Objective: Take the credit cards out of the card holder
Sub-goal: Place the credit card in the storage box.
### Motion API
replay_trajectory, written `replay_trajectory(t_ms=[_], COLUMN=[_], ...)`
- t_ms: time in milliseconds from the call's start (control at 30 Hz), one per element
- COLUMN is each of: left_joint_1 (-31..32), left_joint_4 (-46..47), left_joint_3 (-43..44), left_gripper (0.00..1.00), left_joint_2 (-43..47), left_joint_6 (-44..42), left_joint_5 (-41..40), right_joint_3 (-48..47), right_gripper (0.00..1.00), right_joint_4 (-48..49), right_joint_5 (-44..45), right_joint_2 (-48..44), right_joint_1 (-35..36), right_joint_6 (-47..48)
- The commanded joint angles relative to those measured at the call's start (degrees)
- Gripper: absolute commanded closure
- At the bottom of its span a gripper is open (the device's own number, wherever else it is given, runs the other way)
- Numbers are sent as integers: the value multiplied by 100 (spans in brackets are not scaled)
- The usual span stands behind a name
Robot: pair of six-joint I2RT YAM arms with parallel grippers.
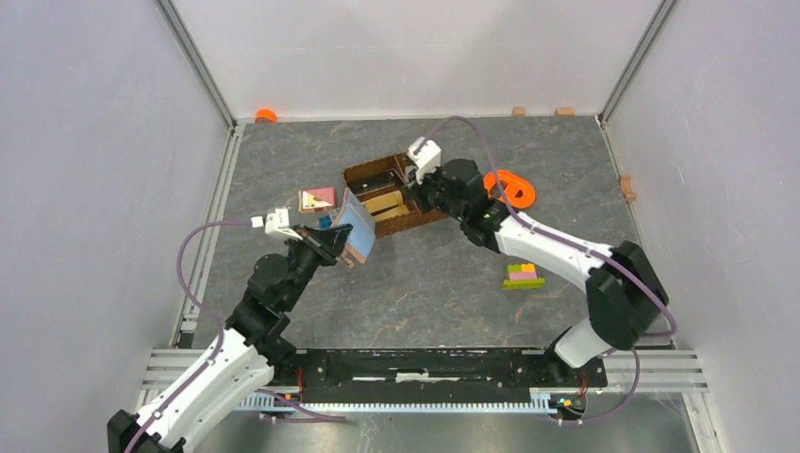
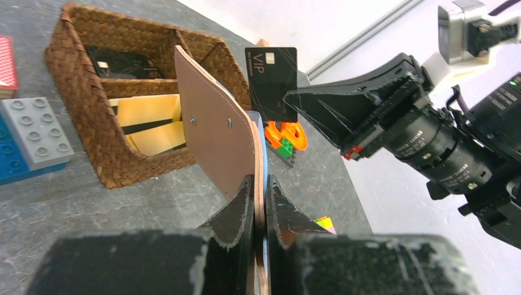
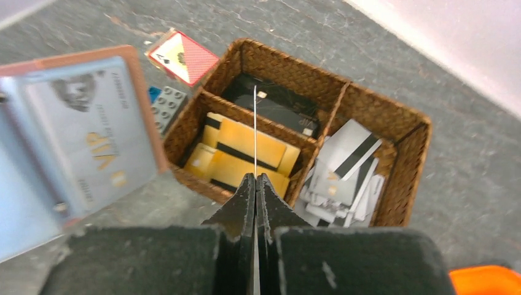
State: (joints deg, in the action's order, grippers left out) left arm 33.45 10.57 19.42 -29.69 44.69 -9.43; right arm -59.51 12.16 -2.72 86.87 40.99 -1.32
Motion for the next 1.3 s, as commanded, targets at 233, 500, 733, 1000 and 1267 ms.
replay_trajectory(t_ms=[233, 500, 733, 1000, 1267], left_joint_1=[-14, -14, -14, -12, -16], left_joint_4=[-115, -134, -178, -221, -274], left_joint_3=[-115, -123, -113, -114, -112], left_gripper=[98, 98, 98, 98, 98], left_joint_2=[555, 518, 566, 535, 599], left_joint_6=[-42, -12, -13, 40, 40], left_joint_5=[-726, -730, -753, -780, -826], right_joint_3=[-2017, -2971, -3665, -3551, -3417], right_gripper=[100, 100, 100, 98, 85], right_joint_4=[-746, -1147, -1380, -1260, -964], right_joint_5=[-611, -386, -329, -490, -823], right_joint_2=[1629, 2612, 3251, 3437, 3439], right_joint_1=[29, 58, 58, 58, 67], right_joint_6=[3505, 5407, 6057, 6441, 6421])
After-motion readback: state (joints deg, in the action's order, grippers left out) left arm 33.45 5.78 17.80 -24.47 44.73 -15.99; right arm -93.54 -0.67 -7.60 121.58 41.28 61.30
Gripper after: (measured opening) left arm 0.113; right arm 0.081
